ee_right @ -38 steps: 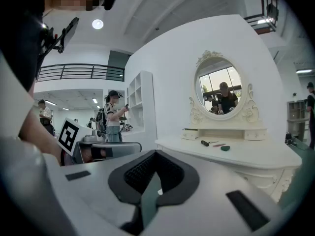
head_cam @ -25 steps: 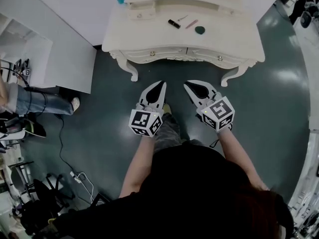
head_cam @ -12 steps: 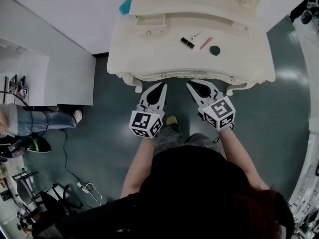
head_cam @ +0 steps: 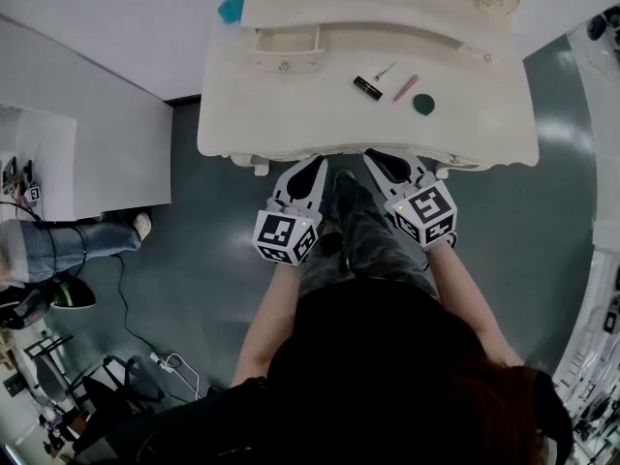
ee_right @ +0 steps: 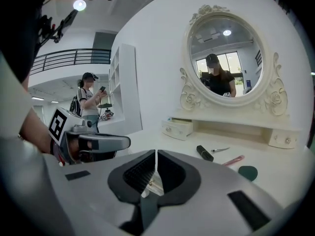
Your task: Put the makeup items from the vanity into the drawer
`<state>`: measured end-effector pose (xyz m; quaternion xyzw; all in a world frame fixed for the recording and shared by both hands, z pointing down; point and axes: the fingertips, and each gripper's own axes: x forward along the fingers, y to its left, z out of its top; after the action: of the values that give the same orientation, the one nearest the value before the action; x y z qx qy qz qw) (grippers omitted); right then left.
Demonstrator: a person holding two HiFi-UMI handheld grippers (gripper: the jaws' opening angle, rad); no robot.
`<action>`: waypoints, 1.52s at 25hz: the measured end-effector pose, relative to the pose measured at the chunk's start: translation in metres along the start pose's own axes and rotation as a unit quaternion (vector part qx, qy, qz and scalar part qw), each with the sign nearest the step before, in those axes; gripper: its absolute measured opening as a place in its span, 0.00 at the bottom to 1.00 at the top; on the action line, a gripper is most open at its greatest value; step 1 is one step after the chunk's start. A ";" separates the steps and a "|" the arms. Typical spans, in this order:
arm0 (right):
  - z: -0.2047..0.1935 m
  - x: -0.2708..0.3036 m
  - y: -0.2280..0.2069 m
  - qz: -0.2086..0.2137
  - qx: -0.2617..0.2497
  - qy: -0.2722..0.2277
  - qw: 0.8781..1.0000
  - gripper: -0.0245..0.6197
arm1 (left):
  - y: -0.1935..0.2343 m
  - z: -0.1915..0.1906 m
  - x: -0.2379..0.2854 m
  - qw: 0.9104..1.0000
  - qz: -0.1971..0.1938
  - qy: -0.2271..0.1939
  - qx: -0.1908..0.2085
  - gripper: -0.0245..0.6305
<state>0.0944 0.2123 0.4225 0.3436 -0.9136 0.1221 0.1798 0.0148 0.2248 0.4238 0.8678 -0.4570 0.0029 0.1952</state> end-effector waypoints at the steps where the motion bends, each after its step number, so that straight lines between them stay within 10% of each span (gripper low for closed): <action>1: 0.000 0.004 -0.006 -0.001 -0.001 0.002 1.000 0.07 | 0.003 0.000 0.004 1.000 -0.001 0.002 0.000 0.06; 15: -0.003 0.077 -0.098 -0.033 -0.075 0.102 0.991 0.10 | 0.050 0.017 0.099 0.998 -0.031 0.048 0.012 0.06; 29: -0.033 0.119 -0.145 0.023 -0.100 0.216 0.971 0.21 | 0.073 0.025 0.152 0.995 -0.036 0.090 0.024 0.06; 38: -0.015 0.122 -0.140 0.051 -0.110 0.206 0.971 0.20 | 0.092 0.034 0.145 0.995 -0.008 0.098 0.020 0.06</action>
<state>0.1071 0.0439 0.5003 0.2416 -0.8813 0.0977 0.3943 0.0200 0.0522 0.4499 0.8706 -0.4289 0.0952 0.2215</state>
